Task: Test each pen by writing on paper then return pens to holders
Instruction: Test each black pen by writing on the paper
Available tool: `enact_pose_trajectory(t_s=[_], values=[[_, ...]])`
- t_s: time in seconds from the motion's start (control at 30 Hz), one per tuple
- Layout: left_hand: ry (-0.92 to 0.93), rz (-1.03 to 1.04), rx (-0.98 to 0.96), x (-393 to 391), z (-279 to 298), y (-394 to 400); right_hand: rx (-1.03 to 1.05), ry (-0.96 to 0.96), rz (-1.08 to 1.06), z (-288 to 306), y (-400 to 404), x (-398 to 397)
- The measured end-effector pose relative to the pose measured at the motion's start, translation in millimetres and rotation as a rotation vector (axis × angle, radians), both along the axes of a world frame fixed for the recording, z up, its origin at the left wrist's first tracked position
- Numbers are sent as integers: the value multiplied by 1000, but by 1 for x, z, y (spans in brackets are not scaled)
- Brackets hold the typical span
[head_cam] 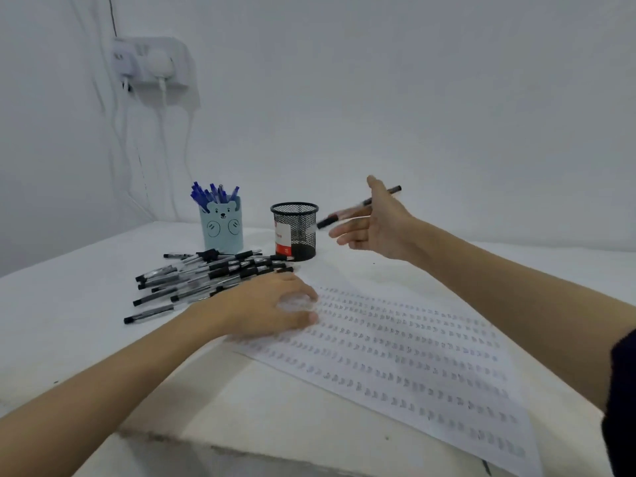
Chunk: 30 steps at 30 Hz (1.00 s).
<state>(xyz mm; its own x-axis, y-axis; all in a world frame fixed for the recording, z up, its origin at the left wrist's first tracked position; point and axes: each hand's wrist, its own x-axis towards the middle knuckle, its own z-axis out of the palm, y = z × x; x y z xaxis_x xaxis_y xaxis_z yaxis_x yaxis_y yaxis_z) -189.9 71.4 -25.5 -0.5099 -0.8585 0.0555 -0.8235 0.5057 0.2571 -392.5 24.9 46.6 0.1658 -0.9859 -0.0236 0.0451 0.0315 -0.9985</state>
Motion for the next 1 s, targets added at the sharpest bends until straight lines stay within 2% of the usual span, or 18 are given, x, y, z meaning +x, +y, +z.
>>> enact_pose_trajectory(t_s=[0.1,0.17,0.23,0.37,0.47,0.67,1.0], values=[[76,-74,57,5,-11,-8,-85,244,8,-16,-20,17],[128,-121,63,7,-16,-13,-187,325,-84,-30,-32,21],[168,-145,76,9,-20,-18,-226,335,-140,-46,-41,23],[202,-163,109,9,-22,-24,-200,330,-80,-72,-46,26],[201,-189,121,10,-22,-26,-270,329,-182,-81,-54,30],[226,-196,114,10,-23,-24,-416,459,-274,-86,-59,32],[278,-194,124,11,-24,-25,-417,503,-259,-88,-61,32]])
